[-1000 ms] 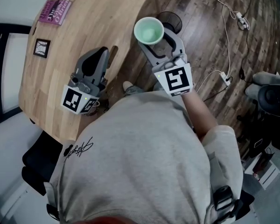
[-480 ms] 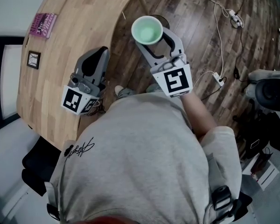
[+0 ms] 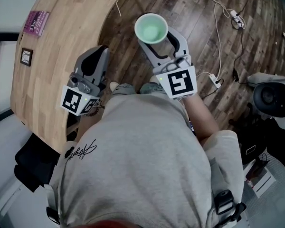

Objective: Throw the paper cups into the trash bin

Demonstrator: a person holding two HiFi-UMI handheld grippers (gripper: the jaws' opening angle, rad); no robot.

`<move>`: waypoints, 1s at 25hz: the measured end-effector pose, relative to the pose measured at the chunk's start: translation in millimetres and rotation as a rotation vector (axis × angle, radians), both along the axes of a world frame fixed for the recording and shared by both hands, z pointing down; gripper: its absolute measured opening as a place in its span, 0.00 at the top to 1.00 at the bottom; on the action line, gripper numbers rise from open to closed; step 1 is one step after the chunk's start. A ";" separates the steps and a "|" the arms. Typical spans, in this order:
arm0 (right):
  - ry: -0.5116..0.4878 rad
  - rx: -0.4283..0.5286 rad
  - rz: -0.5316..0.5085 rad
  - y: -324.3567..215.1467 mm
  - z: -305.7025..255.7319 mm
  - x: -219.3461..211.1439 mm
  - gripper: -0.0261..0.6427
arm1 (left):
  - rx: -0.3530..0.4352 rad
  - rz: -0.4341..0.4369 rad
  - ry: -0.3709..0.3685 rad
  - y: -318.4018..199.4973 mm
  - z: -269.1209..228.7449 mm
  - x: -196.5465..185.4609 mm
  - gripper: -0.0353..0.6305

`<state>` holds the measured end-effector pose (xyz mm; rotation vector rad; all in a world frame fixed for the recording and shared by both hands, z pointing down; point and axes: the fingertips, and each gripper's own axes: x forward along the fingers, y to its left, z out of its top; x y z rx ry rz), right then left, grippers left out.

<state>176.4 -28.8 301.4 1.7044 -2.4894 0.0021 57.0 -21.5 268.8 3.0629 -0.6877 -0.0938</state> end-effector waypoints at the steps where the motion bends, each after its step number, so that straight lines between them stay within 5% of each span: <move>1: -0.004 0.000 -0.002 2.1 0.1 2.4 0.56 | -0.001 -0.004 0.002 1.9 -0.2 2.3 0.94; 25: -0.007 0.012 0.119 -22.9 -2.5 64.1 0.56 | 0.023 0.128 0.015 -45.1 -2.4 75.1 0.94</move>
